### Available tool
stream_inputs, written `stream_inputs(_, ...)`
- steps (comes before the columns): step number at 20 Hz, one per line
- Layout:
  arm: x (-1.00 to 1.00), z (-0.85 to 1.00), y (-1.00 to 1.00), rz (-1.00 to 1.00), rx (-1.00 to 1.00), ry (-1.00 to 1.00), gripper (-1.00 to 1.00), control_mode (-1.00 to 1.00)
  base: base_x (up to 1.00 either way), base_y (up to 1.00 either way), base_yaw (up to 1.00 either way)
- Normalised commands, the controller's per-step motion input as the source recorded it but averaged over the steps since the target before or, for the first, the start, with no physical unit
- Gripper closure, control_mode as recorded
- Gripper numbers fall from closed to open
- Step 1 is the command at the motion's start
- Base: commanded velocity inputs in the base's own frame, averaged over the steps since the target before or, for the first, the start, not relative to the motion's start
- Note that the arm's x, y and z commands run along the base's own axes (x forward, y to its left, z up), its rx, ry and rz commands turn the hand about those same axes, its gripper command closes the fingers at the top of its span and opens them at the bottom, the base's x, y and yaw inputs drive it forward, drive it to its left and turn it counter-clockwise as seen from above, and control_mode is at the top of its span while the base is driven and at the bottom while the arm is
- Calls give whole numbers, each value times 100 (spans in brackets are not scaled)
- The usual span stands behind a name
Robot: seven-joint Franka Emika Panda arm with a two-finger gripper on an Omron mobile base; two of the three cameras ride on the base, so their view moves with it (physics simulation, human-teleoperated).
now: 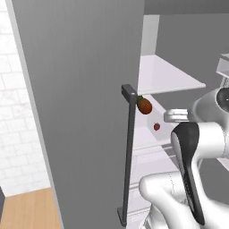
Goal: Take the strawberry from the fridge and place it on top of the pancake, located on the dining counter.
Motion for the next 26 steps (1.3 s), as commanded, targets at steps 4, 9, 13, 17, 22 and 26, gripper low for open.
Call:
stream_inputs(4, 49, -53, -19, 0, 0, 8, -100, -100, 0, 0, 0)
stream_inputs(9, 46, -38, -12, 0, 0, 1, -100, -100, 0, 0, 0)
stream_inputs(13, 50, -35, -7, 0, 0, 4, -100, -100, 0, 0, 0)
stream_inputs(17, 48, -31, -11, 0, 2, 3, -100, -100, 0, 0, 0)
stream_inputs(22, 37, -11, -23, 2, 1, 13, -100, -100, 0, 0, 0)
stream_inputs(26, 29, -24, -32, 5, 5, 7, -100, -100, 0, 0, 0)
